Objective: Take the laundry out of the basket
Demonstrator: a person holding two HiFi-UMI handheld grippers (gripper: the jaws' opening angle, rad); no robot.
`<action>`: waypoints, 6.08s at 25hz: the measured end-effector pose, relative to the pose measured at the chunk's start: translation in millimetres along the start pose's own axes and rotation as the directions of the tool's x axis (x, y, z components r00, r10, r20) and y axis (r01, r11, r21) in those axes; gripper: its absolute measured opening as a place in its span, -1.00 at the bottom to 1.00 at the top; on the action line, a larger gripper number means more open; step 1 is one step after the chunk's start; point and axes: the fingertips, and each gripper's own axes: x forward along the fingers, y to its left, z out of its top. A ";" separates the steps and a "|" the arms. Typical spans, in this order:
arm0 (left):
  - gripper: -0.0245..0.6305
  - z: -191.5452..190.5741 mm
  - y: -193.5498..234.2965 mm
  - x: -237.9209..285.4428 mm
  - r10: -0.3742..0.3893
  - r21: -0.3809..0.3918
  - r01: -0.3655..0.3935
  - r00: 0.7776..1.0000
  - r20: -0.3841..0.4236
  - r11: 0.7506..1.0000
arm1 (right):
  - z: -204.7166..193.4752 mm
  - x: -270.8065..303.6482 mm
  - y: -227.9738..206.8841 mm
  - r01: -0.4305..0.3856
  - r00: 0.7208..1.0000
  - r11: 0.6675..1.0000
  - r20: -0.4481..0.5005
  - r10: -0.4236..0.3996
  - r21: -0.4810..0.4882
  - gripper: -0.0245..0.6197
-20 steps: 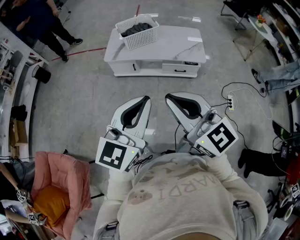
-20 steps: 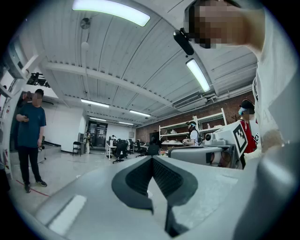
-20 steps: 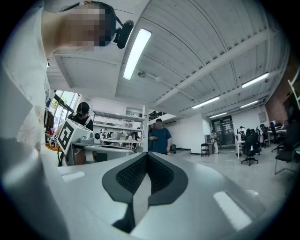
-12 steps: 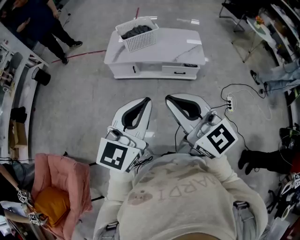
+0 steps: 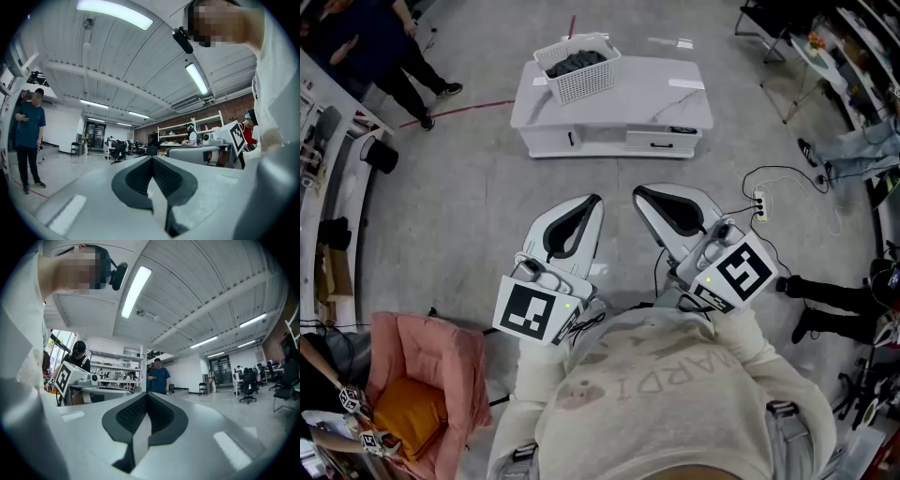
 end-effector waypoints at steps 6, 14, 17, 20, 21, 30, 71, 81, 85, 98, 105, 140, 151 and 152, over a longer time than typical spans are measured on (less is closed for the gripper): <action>-0.92 -4.4 24.5 -31.1 -0.038 0.017 0.038 0.999 -0.018 0.999 | -7.5 21.5 25.5 0.055 0.998 0.998 -0.003 -0.055 0.023 -0.84; -0.92 -11.9 36.9 -29.9 -0.081 0.001 0.081 0.997 0.004 0.997 | -13.3 23.8 21.9 0.130 0.991 0.992 -0.031 -0.130 -0.001 -0.84; -0.92 -13.9 40.7 -20.6 -0.081 0.003 0.081 0.997 0.005 0.997 | -15.7 26.8 9.6 0.132 0.991 0.991 -0.034 -0.132 -0.003 -0.84; -0.92 -15.7 53.1 -6.9 -0.055 -0.004 0.055 0.998 0.007 0.998 | -19.7 37.6 -5.7 0.105 0.994 0.994 -0.036 -0.105 -0.008 -0.84; -0.92 -16.5 57.2 -1.2 -0.043 -0.005 0.043 0.999 0.006 0.999 | -21.4 41.7 -11.8 0.094 0.995 0.996 -0.037 -0.094 -0.004 -0.84; -0.92 -14.7 94.3 89.6 0.016 0.012 -0.016 1.000 -0.002 1.000 | -17.2 82.2 -103.6 -0.005 1.000 1.000 -0.007 0.005 0.005 -0.84; -0.92 -14.4 333.7 289.2 -0.017 0.033 0.019 0.998 -0.052 0.999 | -20.3 298.5 -320.0 0.043 0.999 0.997 0.009 -0.043 0.058 -0.84; -0.92 -17.4 434.0 262.8 -0.109 0.036 0.111 0.993 -0.054 0.993 | -21.3 396.4 -309.7 0.157 0.987 0.985 0.034 -0.159 0.075 -0.84; -0.92 -24.3 461.3 267.7 -0.141 -0.007 0.140 0.989 -0.046 0.990 | -27.0 421.6 -314.0 0.187 0.982 0.980 -0.004 -0.187 0.067 -0.84; -0.92 -33.6 531.0 364.4 -0.138 -0.023 0.137 0.989 -0.061 0.990 | -36.9 483.5 -420.9 0.176 0.984 0.982 -0.031 -0.174 0.066 -0.84; -0.92 -26.1 564.8 424.9 -0.079 -0.007 0.079 0.995 -0.055 0.997 | -33.7 515.1 -483.2 0.108 0.994 0.992 -0.028 -0.106 0.063 -0.84; -0.92 -46.5 642.6 540.9 -0.226 -0.023 0.225 0.965 -0.130 0.974 | -79.3 566.2 -605.8 0.319 0.947 0.933 -0.102 -0.306 0.164 -0.84; -0.92 -87.2 714.7 559.1 -0.362 -0.070 0.355 0.917 -0.168 0.932 | -148.0 627.2 -636.5 0.456 0.883 0.865 -0.226 -0.411 0.208 -0.83; -0.92 -90.6 720.6 562.0 -0.375 -0.074 0.367 0.912 -0.170 0.927 | -156.3 632.0 -640.0 0.472 0.873 0.858 -0.245 -0.422 0.203 -0.83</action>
